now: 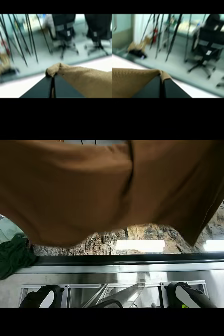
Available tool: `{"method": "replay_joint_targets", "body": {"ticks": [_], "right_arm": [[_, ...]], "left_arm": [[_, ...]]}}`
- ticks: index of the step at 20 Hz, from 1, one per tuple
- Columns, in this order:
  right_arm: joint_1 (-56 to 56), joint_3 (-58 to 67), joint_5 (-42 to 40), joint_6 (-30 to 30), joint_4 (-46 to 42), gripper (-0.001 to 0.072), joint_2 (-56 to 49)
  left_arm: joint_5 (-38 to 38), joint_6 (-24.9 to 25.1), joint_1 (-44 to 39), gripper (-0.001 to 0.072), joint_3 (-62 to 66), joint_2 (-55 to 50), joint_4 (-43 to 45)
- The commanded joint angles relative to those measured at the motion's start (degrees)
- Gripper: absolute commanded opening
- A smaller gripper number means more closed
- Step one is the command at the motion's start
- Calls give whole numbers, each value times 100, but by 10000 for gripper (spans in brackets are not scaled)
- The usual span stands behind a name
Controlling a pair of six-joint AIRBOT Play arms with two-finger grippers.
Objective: Fold the shirts.
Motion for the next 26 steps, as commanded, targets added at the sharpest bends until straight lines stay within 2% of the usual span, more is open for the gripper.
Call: {"method": "replay_joint_targets", "body": {"ticks": [1, 6, 7, 9, 10, 11, 12, 13, 15, 18, 20, 21, 24, 26], "right_arm": [[-2, -754, 511, 94, 122, 15, -927], [57, -2406, -437, -164, 109, 15, -2612], [114, -2527, -710, -201, 105, 16, -3034], [179, -2529, -992, -199, 149, 17, -3755], [210, -2527, -1054, -197, 144, 61, -4004], [208, -2527, -1060, -197, 140, 200, -4140], [184, -2527, -1058, -197, 116, 273, -4179], [136, -2516, -1034, -197, 101, 277, -4144], [-105, -2498, -695, -142, 96, 398, -3886], [-706, -2522, 302, 623, -584, 385, -3432], [-1115, -2839, 957, 857, -979, 381, -3230], [-1314, -3132, 1095, 859, -1036, 373, -3115], [-1917, -4188, 1069, 780, -1102, 364, -2651], [-2203, -4636, 861, 765, -1104, 385, -2433]], "left_arm": [[85, 31, -55, 10, -352, -1327, -164], [59, 129, -629, 10, 667, -4522, -157], [-20, 20, -728, 10, 1021, -5125, -160], [-129, -520, -870, 15, 1606, -6120, -160], [-85, -789, -872, 25, 1637, -6339, -168], [-90, -907, -861, 325, 1615, -6446, -168], [-83, -935, -813, 696, 1506, -6417, -173], [-46, -942, -732, 679, 1340, -6279, -157], [-254, -944, -468, 679, 1104, -5858, -153], [-1569, -951, 109, 678, 719, -5154, -155], [-2402, -949, 466, 678, -164, -4666, -155], [-2564, -949, 601, 677, -874, -4365, -155], [-2197, -949, 870, 659, -3405, -3340, -162], [-1801, -949, 931, 659, -4962, -2765, -166]]}}
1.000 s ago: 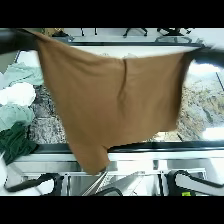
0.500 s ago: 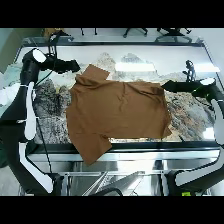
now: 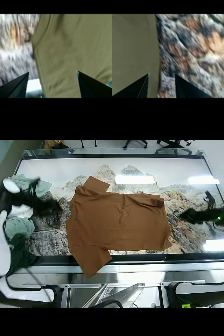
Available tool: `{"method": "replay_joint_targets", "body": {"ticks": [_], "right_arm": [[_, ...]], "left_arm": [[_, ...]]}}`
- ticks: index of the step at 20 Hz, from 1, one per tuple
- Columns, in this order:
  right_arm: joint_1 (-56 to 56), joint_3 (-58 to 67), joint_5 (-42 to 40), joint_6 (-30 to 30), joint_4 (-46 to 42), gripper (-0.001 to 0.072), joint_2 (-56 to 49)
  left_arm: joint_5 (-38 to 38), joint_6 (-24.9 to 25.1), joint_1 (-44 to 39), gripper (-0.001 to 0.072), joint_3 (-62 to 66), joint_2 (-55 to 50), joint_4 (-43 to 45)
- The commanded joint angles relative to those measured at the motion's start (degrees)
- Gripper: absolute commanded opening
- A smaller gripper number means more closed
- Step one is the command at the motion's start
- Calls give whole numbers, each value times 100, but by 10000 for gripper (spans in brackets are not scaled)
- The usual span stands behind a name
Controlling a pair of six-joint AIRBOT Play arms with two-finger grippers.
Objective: Fold the shirts.
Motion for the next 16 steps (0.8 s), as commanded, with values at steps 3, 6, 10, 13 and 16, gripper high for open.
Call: {"method": "replay_joint_targets", "body": {"ticks": [3, 6, 10, 13, 16], "right_arm": [[-568, -885, 79, 42, -140, 393, 363], [-557, -885, 192, 85, -129, 393, 369], [-560, -890, 575, 85, -131, 393, 380], [-560, -922, 914, 87, -146, 393, 382], [-553, -1252, 1001, 151, -369, 393, 387]], "left_arm": [[1152, 109, 168, 659, -3467, 1305, -369], [1993, 785, 164, 659, -4166, 1410, -1558], [2173, 1207, 164, 658, -4266, 905, -1971], [2144, 1357, 164, 352, -4085, 778, -1963], [1958, 1381, 164, 16, -3694, 920, -1947]]}}
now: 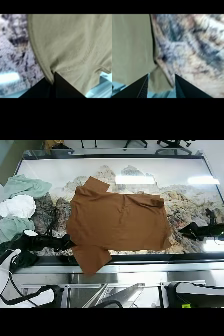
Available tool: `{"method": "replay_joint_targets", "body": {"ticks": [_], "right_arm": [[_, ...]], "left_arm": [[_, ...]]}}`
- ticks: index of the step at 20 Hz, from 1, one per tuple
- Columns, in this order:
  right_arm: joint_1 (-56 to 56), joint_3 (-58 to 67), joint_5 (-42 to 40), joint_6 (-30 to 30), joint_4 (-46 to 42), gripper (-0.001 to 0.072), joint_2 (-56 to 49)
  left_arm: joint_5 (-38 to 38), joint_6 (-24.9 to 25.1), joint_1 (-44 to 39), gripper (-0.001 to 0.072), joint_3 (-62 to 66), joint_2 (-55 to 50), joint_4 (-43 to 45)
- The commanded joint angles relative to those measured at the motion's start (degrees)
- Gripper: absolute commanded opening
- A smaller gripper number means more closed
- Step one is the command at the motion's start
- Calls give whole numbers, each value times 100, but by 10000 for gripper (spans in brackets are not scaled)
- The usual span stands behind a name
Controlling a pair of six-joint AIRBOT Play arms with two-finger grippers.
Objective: Fold the shirts.
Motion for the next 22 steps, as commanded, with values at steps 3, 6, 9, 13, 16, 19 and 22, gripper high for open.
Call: {"method": "replay_joint_targets", "body": {"ticks": [3, 6, 9, 13, 16, 19, 22], "right_arm": [[48, -756, -17, -70, -133, 392, -2], [232, -1215, -157, -136, -85, 392, -7], [651, -1528, -179, -192, -87, 382, -9], [962, -1587, -177, -267, 146, 265, -7], [964, -1458, -140, -420, 798, 16, 101], [955, -619, 275, -551, 1915, 15, 686], [955, 1224, 398, -564, 3418, 15, 1670]], "left_arm": [[-321, 116, 11, 15, 553, 254, -116], [-330, 116, 11, 15, 601, 319, -125], [-422, 116, 11, 15, 599, 164, -129], [-457, 133, 11, 16, 601, 101, -125], [-439, 131, 11, 15, 632, 417, -133], [-1003, 131, 13, 15, 1377, 1272, -326], [-1552, 37, 13, 14, 3134, 2380, -732]]}}
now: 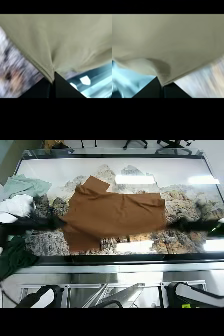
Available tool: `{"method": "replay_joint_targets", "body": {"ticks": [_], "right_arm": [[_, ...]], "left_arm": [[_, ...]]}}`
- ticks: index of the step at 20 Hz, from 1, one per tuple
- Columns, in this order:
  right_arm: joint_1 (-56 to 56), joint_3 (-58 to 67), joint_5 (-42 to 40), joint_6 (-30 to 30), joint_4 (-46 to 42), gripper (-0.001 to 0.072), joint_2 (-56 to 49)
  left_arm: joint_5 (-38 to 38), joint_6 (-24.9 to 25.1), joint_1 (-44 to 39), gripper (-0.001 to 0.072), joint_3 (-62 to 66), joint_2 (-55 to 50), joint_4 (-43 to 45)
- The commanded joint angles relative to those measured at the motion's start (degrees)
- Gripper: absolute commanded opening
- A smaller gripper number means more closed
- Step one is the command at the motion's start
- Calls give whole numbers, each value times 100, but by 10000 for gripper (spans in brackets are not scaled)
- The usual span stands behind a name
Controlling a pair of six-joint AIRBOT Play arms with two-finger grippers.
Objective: Fold the shirts.
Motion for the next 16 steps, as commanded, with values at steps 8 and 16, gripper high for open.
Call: {"method": "replay_joint_targets", "body": {"ticks": [8, 16], "right_arm": [[11, 6301, -1602, -74, 857, 15, 1840], [-133, 6081, -898, 96, 1152, 14, 1231]], "left_arm": [[785, -907, 2, 14, 6205, 2400, 1449], [188, -791, 0, 14, 5355, 2048, 2253]]}}
